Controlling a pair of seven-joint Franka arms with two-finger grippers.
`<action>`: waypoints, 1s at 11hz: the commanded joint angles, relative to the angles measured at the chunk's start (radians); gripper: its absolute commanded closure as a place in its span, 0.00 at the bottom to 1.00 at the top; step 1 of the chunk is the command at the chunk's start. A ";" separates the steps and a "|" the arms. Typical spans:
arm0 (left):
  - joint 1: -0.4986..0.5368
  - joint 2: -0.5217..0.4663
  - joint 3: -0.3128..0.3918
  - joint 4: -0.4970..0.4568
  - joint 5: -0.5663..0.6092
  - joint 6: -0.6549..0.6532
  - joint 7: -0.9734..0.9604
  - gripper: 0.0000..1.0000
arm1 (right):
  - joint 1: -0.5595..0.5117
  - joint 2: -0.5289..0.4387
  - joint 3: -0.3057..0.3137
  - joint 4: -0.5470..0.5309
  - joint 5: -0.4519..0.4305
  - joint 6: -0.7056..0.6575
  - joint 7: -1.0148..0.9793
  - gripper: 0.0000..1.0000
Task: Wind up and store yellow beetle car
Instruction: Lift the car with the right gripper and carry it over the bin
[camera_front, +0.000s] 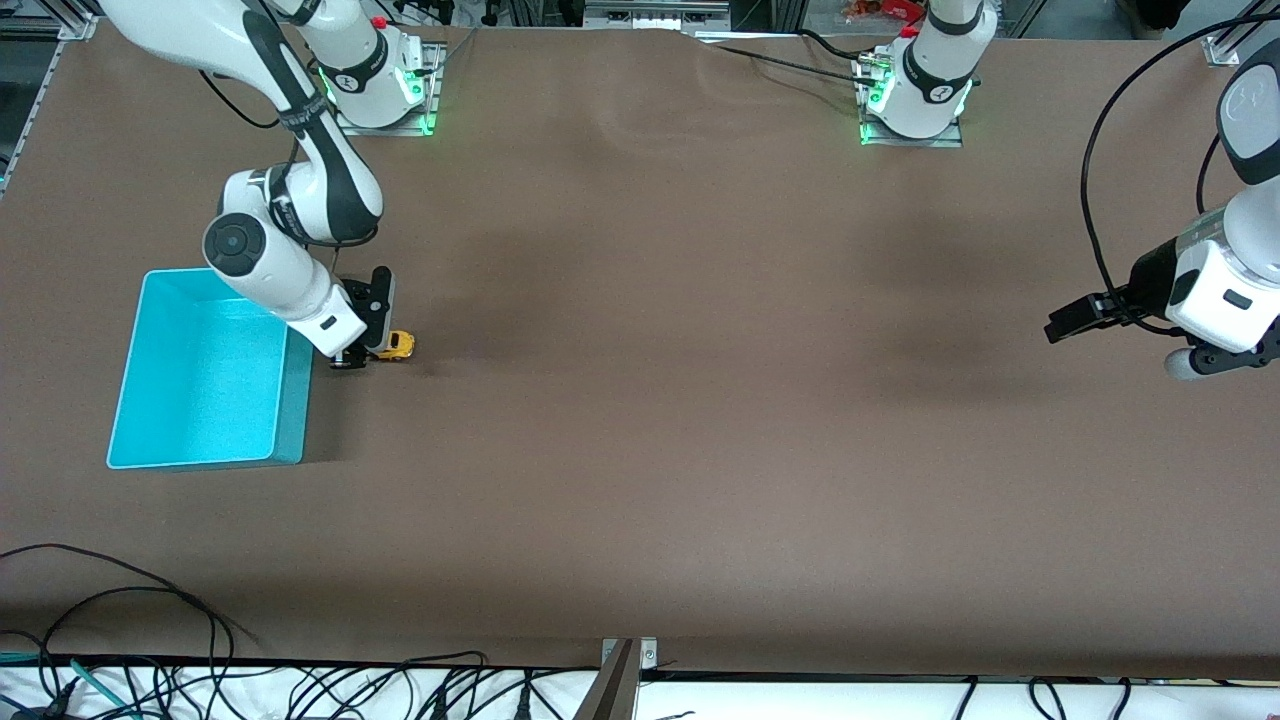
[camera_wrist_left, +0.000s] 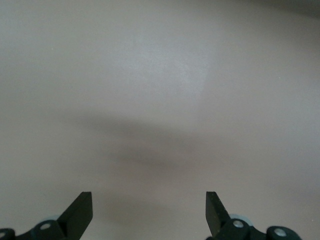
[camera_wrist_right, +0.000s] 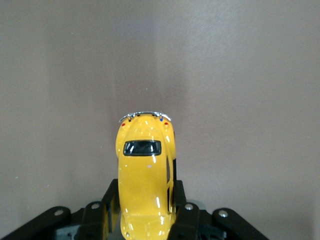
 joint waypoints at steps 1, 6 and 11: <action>0.004 0.014 0.002 0.036 -0.012 -0.004 0.090 0.00 | -0.008 -0.124 0.016 0.003 0.004 -0.116 -0.004 1.00; 0.008 0.014 0.003 0.025 -0.014 -0.005 0.098 0.00 | -0.011 -0.271 -0.008 0.101 0.002 -0.387 -0.017 1.00; 0.008 0.014 0.002 0.023 -0.014 -0.005 0.098 0.00 | -0.017 -0.209 -0.186 0.233 0.004 -0.510 -0.282 1.00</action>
